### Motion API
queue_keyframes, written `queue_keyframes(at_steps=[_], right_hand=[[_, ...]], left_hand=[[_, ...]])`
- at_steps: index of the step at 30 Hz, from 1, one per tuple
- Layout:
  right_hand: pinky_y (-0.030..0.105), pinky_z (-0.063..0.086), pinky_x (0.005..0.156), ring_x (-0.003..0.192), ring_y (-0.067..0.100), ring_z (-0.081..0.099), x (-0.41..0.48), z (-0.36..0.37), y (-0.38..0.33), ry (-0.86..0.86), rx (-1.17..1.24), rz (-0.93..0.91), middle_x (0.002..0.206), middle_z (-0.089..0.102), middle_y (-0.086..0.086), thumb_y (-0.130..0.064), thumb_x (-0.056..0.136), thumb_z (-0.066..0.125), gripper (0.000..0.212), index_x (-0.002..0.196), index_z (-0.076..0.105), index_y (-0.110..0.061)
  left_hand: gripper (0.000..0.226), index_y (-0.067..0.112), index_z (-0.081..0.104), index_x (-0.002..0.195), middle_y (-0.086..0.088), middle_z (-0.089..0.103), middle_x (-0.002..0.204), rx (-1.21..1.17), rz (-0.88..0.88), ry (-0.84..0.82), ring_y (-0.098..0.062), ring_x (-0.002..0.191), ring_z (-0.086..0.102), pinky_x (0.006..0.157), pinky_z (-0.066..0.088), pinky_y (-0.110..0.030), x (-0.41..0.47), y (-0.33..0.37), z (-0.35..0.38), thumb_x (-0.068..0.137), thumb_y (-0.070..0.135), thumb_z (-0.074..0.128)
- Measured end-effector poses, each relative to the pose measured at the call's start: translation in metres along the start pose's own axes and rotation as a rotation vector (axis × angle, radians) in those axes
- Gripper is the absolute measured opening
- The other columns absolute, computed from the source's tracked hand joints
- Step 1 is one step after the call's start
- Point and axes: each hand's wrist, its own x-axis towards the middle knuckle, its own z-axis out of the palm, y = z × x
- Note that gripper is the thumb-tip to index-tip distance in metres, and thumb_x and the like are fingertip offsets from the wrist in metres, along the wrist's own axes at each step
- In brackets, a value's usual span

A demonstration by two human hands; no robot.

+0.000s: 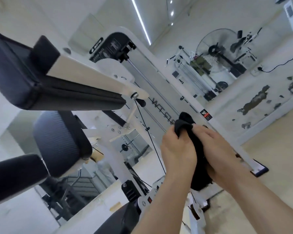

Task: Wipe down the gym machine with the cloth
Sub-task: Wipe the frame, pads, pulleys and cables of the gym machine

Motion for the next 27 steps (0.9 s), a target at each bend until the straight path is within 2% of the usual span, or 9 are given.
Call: queue_keyframes(at_steps=[5, 10, 13, 16, 20, 22, 23, 25, 27], right_hand=[[0.033, 0.057, 0.069, 0.099, 0.021, 0.070, 0.015, 0.052, -0.012, -0.323, 0.188, 0.066, 0.109, 0.072, 0.001, -0.026, 0.102, 0.043, 0.031, 0.116, 0.063, -0.045], [0.044, 0.060, 0.072, 0.093, 0.024, 0.072, 0.030, 0.099, -0.019, -0.348, 0.205, -0.010, 0.102, 0.074, 0.003, -0.022, 0.101, 0.048, 0.029, 0.104, 0.067, -0.043], [0.031, 0.059, 0.065, 0.091, 0.018, 0.073, 0.040, 0.120, -0.021, -0.335, 0.152, -0.081, 0.103, 0.074, -0.003, -0.022, 0.097, 0.056, 0.025, 0.109, 0.062, -0.043], [0.023, 0.056, 0.065, 0.095, 0.010, 0.070, 0.051, 0.143, -0.029, -0.302, 0.080, -0.194, 0.109, 0.071, -0.008, -0.024, 0.095, 0.059, 0.032, 0.124, 0.054, -0.037], [0.015, 0.052, 0.060, 0.087, 0.000, 0.068, 0.056, 0.181, -0.050, -0.349, -0.026, -0.379, 0.100, 0.070, -0.020, -0.017, 0.093, 0.058, 0.035, 0.118, 0.054, -0.041], [0.009, 0.050, 0.058, 0.084, -0.002, 0.067, 0.054, 0.198, -0.061, -0.387, -0.066, -0.452, 0.092, 0.069, -0.026, -0.012, 0.093, 0.055, 0.039, 0.112, 0.052, -0.046], [0.009, 0.050, 0.060, 0.086, -0.004, 0.066, 0.055, 0.204, -0.064, -0.402, -0.084, -0.468, 0.094, 0.068, -0.025, -0.010, 0.093, 0.053, 0.043, 0.114, 0.050, -0.047], [0.013, 0.053, 0.067, 0.094, -0.006, 0.063, 0.052, 0.210, -0.066, -0.400, -0.140, -0.484, 0.102, 0.066, -0.023, -0.009, 0.092, 0.053, 0.052, 0.126, 0.044, -0.048], [0.018, 0.051, 0.081, 0.105, -0.005, 0.059, 0.048, 0.211, -0.067, -0.420, -0.126, -0.507, 0.116, 0.061, -0.021, -0.007, 0.092, 0.052, 0.062, 0.137, 0.036, -0.047]], left_hand=[[0.042, 0.028, 0.051, 0.114, 0.008, 0.058, 0.097, 0.230, 0.170, 0.024, -0.009, 0.084, 0.054, 0.069, 0.040, -0.020, 0.031, 0.028, -0.044, 0.079, 0.004, 0.049], [0.049, 0.020, 0.039, 0.136, -0.003, 0.040, 0.135, 1.068, 0.484, 0.033, -0.023, 0.123, 0.037, 0.094, 0.040, -0.034, 0.045, 0.046, -0.097, 0.088, 0.014, 0.049], [0.064, 0.009, 0.014, 0.149, -0.016, 0.014, 0.155, 1.437, 0.594, 0.076, -0.033, 0.143, 0.011, 0.119, 0.009, -0.043, 0.042, 0.062, -0.122, 0.094, 0.021, 0.045], [0.059, 0.009, 0.011, 0.152, -0.014, 0.005, 0.160, 1.694, 0.692, 0.091, -0.029, 0.148, -0.001, 0.117, -0.007, -0.047, 0.031, 0.082, -0.143, 0.100, 0.027, 0.032], [0.045, 0.049, 0.044, 0.134, 0.028, 0.044, 0.138, 2.134, 0.519, 0.228, 0.008, 0.131, 0.033, 0.094, 0.019, -0.048, 0.050, 0.129, -0.185, 0.094, 0.059, 0.027], [0.040, 0.032, 0.049, 0.131, 0.008, 0.048, 0.136, 2.132, 0.668, 0.315, -0.016, 0.125, 0.043, 0.098, 0.024, -0.044, 0.079, 0.150, -0.192, 0.097, 0.044, 0.032], [0.034, 0.023, 0.053, 0.123, -0.003, 0.053, 0.125, 2.085, 0.616, 0.171, -0.024, 0.109, 0.049, 0.091, 0.034, -0.038, 0.092, 0.159, -0.196, 0.098, 0.038, 0.036], [0.021, 0.022, 0.054, 0.095, 0.001, 0.052, 0.087, 2.073, 0.511, 0.069, -0.017, 0.070, 0.042, 0.058, 0.031, -0.029, 0.104, 0.177, -0.204, 0.097, 0.039, 0.041], [0.034, 0.020, 0.044, 0.071, 0.001, 0.041, 0.068, 2.043, 0.569, 0.112, -0.016, 0.055, 0.033, 0.049, 0.019, -0.027, 0.113, 0.180, -0.210, 0.095, 0.044, 0.044]])
